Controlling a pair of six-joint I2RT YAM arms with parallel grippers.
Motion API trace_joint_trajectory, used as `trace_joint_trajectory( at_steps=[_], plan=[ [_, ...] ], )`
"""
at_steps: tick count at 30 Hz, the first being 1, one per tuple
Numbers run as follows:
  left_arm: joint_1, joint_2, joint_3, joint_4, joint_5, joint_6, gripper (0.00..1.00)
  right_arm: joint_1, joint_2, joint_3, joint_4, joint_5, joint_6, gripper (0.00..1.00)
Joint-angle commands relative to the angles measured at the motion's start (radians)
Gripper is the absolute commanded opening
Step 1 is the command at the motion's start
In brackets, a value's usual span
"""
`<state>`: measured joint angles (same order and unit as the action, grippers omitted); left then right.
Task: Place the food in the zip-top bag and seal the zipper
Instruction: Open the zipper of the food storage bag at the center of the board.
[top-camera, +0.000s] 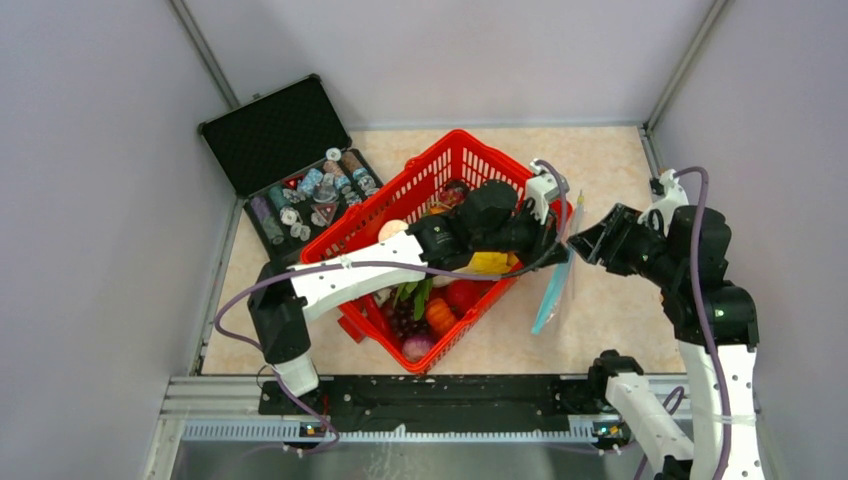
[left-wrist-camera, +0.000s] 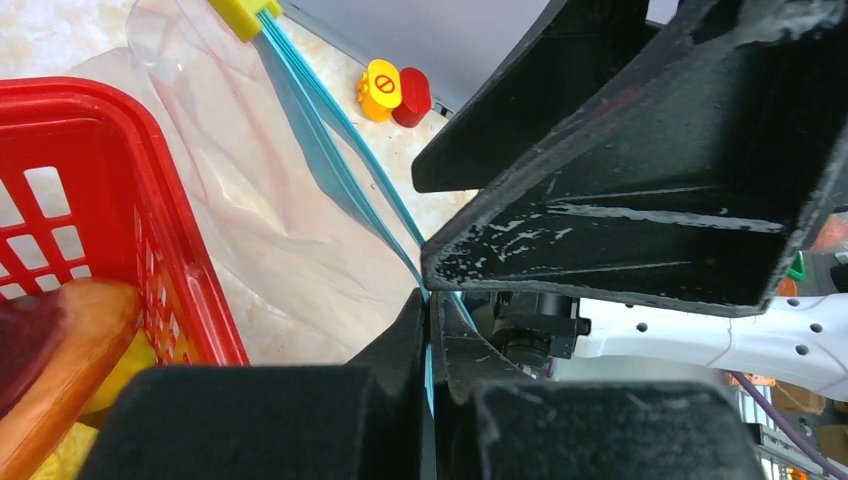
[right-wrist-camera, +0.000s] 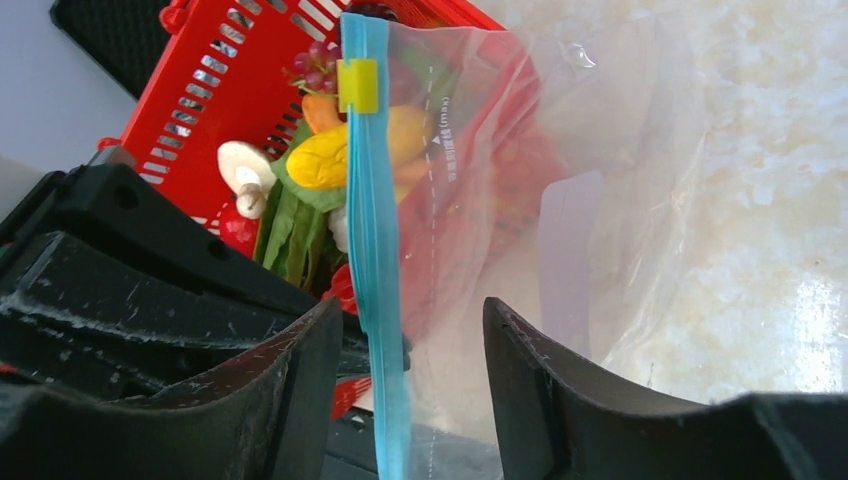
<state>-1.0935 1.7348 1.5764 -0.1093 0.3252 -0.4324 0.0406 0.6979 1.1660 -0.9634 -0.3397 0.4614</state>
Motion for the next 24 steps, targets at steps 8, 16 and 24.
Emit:
trace_joint_trajectory(
  at_steps=[8, 16, 24],
  plan=[
    [0.002, 0.018, 0.055, 0.04, 0.006, -0.002, 0.0, -0.006, 0.017, 0.03, 0.019, 0.049, -0.01, 0.49],
    [0.003, 0.017, 0.057, 0.037, 0.006, -0.002, 0.0, -0.007, 0.058, 0.096, -0.074, 0.124, -0.04, 0.45],
    [0.003, 0.025, 0.06, 0.037, -0.005, -0.009, 0.0, -0.007, 0.074, 0.16, -0.112, 0.134, -0.055, 0.45]
  ],
)
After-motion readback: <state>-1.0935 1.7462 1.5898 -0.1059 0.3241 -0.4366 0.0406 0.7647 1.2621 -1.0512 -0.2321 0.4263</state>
